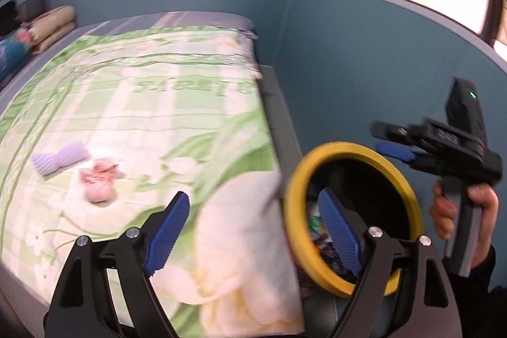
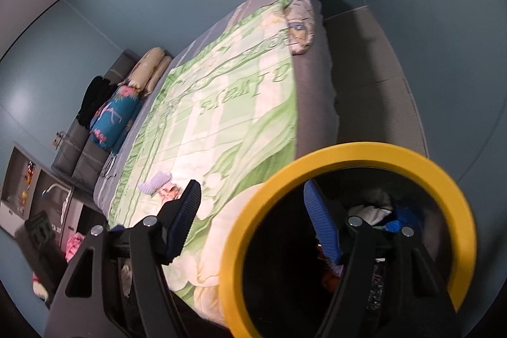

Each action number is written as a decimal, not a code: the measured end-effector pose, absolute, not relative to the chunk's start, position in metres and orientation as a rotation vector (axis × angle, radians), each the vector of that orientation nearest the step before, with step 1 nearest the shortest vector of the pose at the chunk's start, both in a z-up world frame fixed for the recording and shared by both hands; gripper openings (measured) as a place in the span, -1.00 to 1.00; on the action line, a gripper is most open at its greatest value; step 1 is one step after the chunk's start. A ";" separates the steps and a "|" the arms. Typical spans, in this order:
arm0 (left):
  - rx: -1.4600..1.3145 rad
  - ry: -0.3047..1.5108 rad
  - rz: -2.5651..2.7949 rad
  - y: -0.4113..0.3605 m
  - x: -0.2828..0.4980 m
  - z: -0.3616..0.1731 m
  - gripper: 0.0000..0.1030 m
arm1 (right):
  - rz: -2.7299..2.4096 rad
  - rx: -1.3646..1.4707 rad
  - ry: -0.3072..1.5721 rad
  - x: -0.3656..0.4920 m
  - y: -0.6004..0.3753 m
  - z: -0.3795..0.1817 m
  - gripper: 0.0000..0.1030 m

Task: Collect trash
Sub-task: 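Move both open tools back over the foam net and pink cloth, then grasp the purple foam net with the left tool while the right tool grasps the pink cloth, then lift the foam net and pink cloth and carry both over the yellow bin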

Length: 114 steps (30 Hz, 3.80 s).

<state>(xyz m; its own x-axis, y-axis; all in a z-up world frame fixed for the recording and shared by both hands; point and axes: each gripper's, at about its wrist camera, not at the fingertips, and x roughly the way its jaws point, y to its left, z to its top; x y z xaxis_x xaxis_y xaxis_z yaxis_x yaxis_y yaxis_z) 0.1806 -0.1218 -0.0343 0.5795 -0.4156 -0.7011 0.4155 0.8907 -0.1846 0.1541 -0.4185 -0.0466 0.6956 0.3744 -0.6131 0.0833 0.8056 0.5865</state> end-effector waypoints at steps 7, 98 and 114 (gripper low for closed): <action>-0.044 0.791 -0.342 -0.064 0.204 -0.032 0.57 | 0.263 0.580 0.830 0.184 -0.370 -0.042 0.28; -0.035 0.911 -0.135 0.140 0.330 -0.093 -0.99 | 0.524 0.183 1.208 0.293 -0.086 -0.101 -0.44; -0.083 0.836 -0.258 0.074 0.237 -0.056 -0.99 | 0.415 0.311 1.011 0.225 -0.207 -0.029 -0.44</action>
